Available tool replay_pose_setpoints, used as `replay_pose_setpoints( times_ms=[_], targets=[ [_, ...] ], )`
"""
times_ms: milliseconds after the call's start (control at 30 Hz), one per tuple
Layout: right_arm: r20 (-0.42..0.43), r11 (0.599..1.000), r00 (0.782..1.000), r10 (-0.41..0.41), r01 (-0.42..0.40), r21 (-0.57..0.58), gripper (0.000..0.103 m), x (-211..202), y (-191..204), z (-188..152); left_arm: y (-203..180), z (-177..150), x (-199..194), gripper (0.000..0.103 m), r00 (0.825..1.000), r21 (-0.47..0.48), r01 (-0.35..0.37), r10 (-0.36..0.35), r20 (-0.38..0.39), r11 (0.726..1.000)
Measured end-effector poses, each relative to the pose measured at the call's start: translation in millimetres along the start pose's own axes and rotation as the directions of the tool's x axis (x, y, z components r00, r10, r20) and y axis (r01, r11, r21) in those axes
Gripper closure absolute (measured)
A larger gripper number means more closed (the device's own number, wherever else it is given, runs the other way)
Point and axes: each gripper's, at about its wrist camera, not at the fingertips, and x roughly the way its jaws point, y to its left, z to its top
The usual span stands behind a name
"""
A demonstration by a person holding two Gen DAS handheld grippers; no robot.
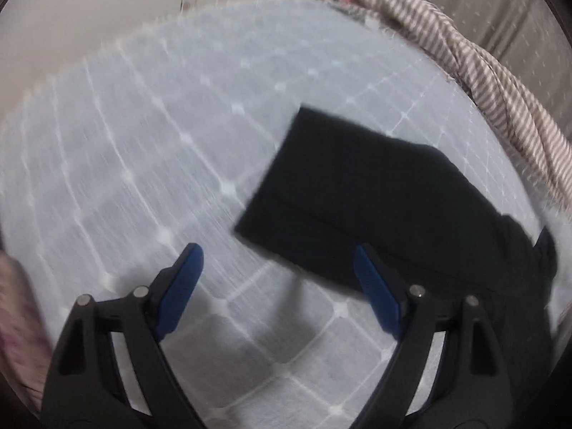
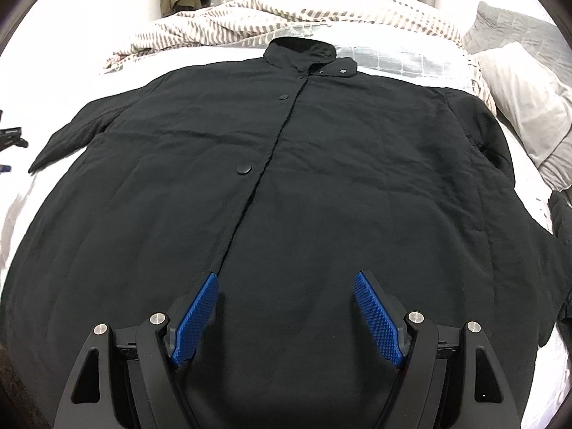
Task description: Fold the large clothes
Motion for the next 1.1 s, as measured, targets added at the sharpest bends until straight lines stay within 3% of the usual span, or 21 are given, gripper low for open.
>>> replay_pose_setpoints(
  times_ms=[67,133,167,233,267,300,467,533,633,667,733,767,800,867,967,1100],
  targets=[
    [-0.009,1.0,1.0,-0.021,0.021,-0.016,0.023,3.7,1.0,-2.3,9.3,-0.3,18.0,0.026,0.996,-0.109,0.08,-0.083,-0.024,0.991],
    [-0.019,0.999,0.999,-0.042,0.041,-0.023,0.023,7.4,1.1,-3.7,24.8,0.5,36.2,0.033,0.99,-0.242,0.125,-0.136,-0.026,0.962],
    [-0.025,0.999,0.998,-0.049,0.048,-0.025,0.023,9.7,0.7,-4.2,29.2,1.2,37.5,0.037,0.99,-0.282,0.141,-0.141,0.02,0.949],
    [-0.035,0.998,0.998,-0.057,0.056,-0.024,0.023,13.8,0.0,-4.7,24.0,8.3,33.9,0.062,0.989,-0.28,0.147,-0.131,0.072,0.949],
    [-0.038,0.998,0.998,-0.058,0.057,-0.021,0.023,15.4,-0.6,-4.7,21.9,12.4,35.2,0.086,0.989,-0.267,0.142,-0.127,0.073,0.953],
    [-0.043,0.998,0.997,-0.058,0.057,-0.017,0.023,17.3,-1.1,-4.6,21.0,16.7,32.5,0.09,0.985,-0.264,0.167,-0.148,0.091,0.95],
    [-0.04,0.998,0.997,-0.059,0.059,-0.005,0.023,18.4,-4.3,-4.9,28.8,30.2,1.9,0.093,0.962,-0.286,0.173,-0.1,0.253,0.942],
    [-0.034,0.998,0.997,-0.065,0.065,0.002,0.023,15.8,-8.4,-5.6,29.2,35.6,4.0,0.093,0.962,-0.298,0.08,0.004,0.272,0.951],
    [-0.033,0.998,0.998,-0.054,0.055,0.039,0.023,9.6,-21.0,-4.7,18.7,37.5,22.2,0.089,0.983,-0.24,-0.034,0.077,0.17,0.97],
    [-0.032,0.997,0.998,-0.052,0.054,0.051,0.023,7.1,-25.5,-3.9,15.5,34.1,21.8,0.083,0.983,-0.215,-0.06,0.095,0.157,0.975],
    [-0.018,0.995,0.999,-0.047,0.048,0.084,0.023,-3.4,-40.5,-1.8,14.0,23.7,9.8,0.06,0.979,-0.185,-0.045,0.081,0.189,0.982],
    [-0.002,0.992,0.999,-0.048,0.048,0.114,0.023,-12.1,-52.9,-0.5,11.5,18.6,2.1,0.034,0.978,-0.156,-0.025,0.057,0.202,0.987],
    [0.009,0.989,0.999,-0.052,0.05,0.142,0.023,-19.2,-62.7,0.7,9.0,12.4,-5.2,0.017,0.977,-0.124,-0.012,0.038,0.21,0.992],
    [0.032,0.978,0.998,-0.052,0.044,0.203,0.023,-34.6,-83.9,2.9,-0.8,2.3,-20.7,0.016,0.973,-0.052,0.005,0.007,0.23,0.999],
    [0.053,0.947,0.995,-0.084,0.063,0.315,0.02,-55.9,-131.1,-2.7,-19.6,-4.7,-35.9,0.015,0.98,0.031,0.028,-0.033,0.197,0.999],
    [0.004,0.849,0.973,-0.229,0.198,0.489,0.02,-71.9,-204.6,-28.1,-54.0,-34.0,-52.4,0.011,0.987,0.108,0.072,-0.087,0.136,0.992]
  ],
)
